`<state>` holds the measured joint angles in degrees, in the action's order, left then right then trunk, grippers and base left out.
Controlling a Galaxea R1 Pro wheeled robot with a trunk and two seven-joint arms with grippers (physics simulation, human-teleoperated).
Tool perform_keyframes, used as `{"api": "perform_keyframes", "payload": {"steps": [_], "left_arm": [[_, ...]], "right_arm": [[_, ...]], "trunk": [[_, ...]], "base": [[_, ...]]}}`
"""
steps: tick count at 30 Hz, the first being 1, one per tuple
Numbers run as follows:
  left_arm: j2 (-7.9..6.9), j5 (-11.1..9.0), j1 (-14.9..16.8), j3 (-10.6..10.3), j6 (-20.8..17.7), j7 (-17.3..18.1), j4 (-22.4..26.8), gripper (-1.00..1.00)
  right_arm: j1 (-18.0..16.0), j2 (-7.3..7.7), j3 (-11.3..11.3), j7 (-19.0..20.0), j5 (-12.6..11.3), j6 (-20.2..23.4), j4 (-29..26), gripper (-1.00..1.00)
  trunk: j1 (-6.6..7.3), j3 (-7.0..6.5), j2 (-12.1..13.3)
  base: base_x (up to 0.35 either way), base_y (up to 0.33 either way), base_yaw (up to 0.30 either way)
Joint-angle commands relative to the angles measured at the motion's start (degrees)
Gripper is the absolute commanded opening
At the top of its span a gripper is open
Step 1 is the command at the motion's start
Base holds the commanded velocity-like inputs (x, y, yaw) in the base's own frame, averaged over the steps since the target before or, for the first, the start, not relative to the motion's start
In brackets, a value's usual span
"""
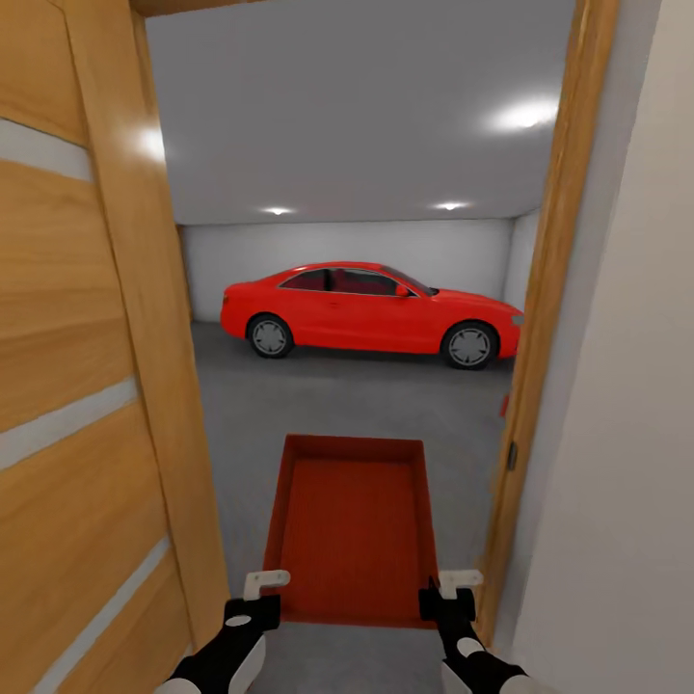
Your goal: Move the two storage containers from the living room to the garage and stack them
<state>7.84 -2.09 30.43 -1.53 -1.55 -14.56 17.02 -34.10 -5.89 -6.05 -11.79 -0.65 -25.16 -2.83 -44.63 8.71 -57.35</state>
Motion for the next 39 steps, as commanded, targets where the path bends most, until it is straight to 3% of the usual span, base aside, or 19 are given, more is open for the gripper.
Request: {"api": "perform_keyframes", "payload": {"steps": [1,19,31,39], "left_arm": [[-0.02,-1.46,-0.02,-0.94,-0.20,-0.21,-0.15,-1.00],[0.01,-1.43,-0.02,-0.94,-0.20,-0.21,-0.15,-1.00],[0.07,-1.34,-0.02,-0.94,-0.15,-0.21,-0.15,-1.00],[-0.01,-1.42,-0.02,-0.94,-0.20,-0.21,-0.15,-1.00]], "right_arm": [[-0.09,-0.01,0.34,-0.24,0.77,-0.76,-2.27,-1.00],[-0.09,-0.08,0.34,-0.48,0.27,-0.74,-2.27,-1.00],[-0.09,-0.08,0.34,-0.51,0.28,-0.73,-2.27,-1.00],[-0.09,-0.07,0.34,-0.51,0.56,-0.69,-2.27,-1.00]], "trunk": [[-0.04,0.09,-0.06],[-0.04,0.09,-0.06],[-0.04,0.09,-0.06],[-0.04,0.09,-0.06]], "base": [[0.287,0.203,-0.020],[0.291,0.172,-0.044],[0.032,0.009,-0.272],[0.122,0.000,-0.029]]}}
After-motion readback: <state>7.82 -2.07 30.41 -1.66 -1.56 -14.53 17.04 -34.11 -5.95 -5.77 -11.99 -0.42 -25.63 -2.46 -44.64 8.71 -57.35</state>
